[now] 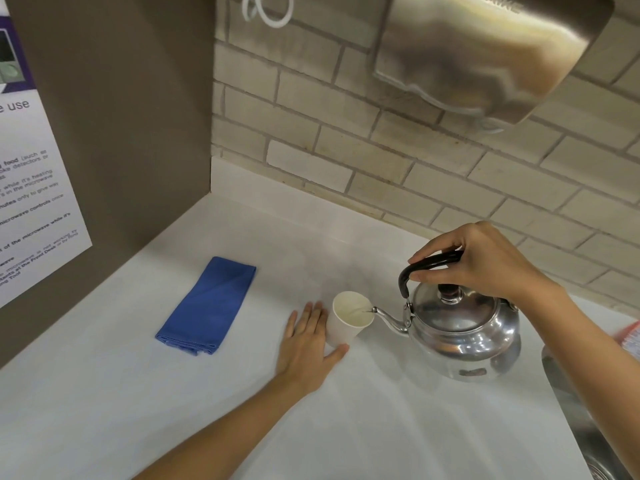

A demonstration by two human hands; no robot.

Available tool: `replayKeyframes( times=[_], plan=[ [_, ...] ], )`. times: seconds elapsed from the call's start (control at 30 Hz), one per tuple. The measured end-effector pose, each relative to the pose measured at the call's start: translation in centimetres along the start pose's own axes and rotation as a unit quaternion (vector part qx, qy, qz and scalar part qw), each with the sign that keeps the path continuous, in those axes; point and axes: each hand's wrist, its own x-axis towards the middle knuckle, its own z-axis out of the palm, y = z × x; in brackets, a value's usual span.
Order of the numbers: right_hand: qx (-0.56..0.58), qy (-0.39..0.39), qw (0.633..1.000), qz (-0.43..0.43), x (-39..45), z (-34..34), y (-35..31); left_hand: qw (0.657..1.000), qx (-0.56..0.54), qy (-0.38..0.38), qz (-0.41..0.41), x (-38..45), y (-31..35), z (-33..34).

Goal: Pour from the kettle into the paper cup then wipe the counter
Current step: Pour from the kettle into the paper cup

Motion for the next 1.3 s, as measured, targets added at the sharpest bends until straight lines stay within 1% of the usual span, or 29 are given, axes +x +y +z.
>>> replayKeyframes(
  times=[0.83, 1.3],
  plan=[
    [0.008, -0.025, 1.000, -0.008, 0.55, -0.01, 0.45, 1.000, 0.006, 0.003, -0.001, 0.08, -0.02, 0.20],
    [-0.001, -0.020, 1.000, -0.010, 0.73, -0.05, 0.63, 1.000, 0.003, 0.002, 0.000, 0.05, -0.09, 0.26]
  ],
)
